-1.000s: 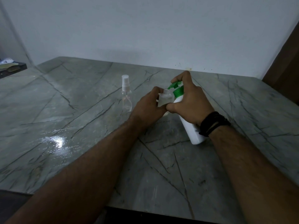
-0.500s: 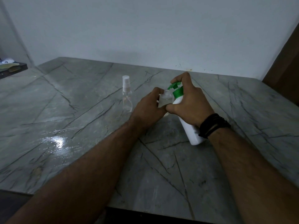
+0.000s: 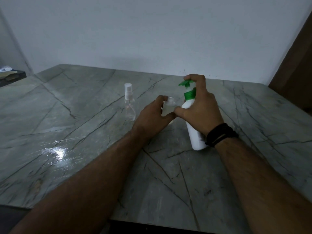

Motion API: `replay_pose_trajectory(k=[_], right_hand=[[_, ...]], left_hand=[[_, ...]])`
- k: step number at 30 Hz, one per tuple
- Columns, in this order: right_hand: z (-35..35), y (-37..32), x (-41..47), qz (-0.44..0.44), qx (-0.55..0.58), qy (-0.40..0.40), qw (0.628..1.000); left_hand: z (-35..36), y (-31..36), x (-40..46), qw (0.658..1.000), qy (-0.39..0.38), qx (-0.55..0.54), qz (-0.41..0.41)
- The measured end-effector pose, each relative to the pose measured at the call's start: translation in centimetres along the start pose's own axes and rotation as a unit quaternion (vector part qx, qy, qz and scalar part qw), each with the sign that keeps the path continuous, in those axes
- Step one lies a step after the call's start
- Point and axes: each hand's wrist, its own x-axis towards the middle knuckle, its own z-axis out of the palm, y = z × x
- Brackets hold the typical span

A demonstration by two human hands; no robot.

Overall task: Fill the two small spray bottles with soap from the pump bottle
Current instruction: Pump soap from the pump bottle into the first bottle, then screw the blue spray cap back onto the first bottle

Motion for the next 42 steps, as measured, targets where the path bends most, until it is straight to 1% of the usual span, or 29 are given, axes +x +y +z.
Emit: replay_pose_trajectory(k=[5,8,11,13,16,24,30,33,36,38,39,40,42], right_hand=[[0.4,1.2,0.2,-0.007,-0.020,0.148,0.989],[0.5,2.6,0.7,0.012,-0.038,0.194,0.980],[0.7,3.7,1.2,0.025,-0.050,0.208,0.976],[0.9,3.9,1.3,0.021,-0.060,0.216,0.974],[1.0,3.9,1.3,0.002,-0.075,0.228,0.971],[0.7,3.5,1.0,0.002,-0.071,0.221,0.973],[0.0,3.3,0.9,-0.015,-0.100,0.233,0.967],[-1.3,2.4,1.2,-0.024,-0.116,0.252,0.960],[-3.0,-0.4,1.7,-0.116,-0.151,0.297,0.936],[-3.6,-2.8,1.8,-0.192,-0.133,0.325,0.917],[-3.5,-3.9,1.6,-0.219,-0.111,0.322,0.915],[-3.2,-4.8,1.3,-0.229,-0.086,0.303,0.921],[-2.3,-5.7,0.4,-0.205,-0.049,0.232,0.950]], left_hand=[[-0.2,0.3,-0.2,0.999,0.034,-0.008,0.001],[-0.3,0.5,-0.4,0.999,0.043,0.002,0.026],[-0.2,0.3,-0.4,0.996,0.037,0.054,0.059],[-0.1,0.1,-0.3,0.994,0.028,0.080,0.066],[-0.1,-0.1,-0.2,0.993,0.033,0.089,0.074],[-0.1,-0.1,-0.2,0.991,0.029,0.108,0.077],[-1.2,1.1,-0.5,0.987,0.116,0.078,0.083],[-2.1,1.2,-0.5,0.984,0.141,0.091,0.062],[-2.9,1.3,-0.7,0.983,0.121,0.135,0.018],[-3.2,1.1,-1.2,0.982,0.087,0.166,0.003],[-3.2,0.9,-1.6,0.981,0.067,0.181,-0.003],[-3.2,0.8,-1.8,0.980,0.046,0.193,-0.010],[-3.2,0.5,-2.0,0.977,-0.008,0.211,-0.029]])
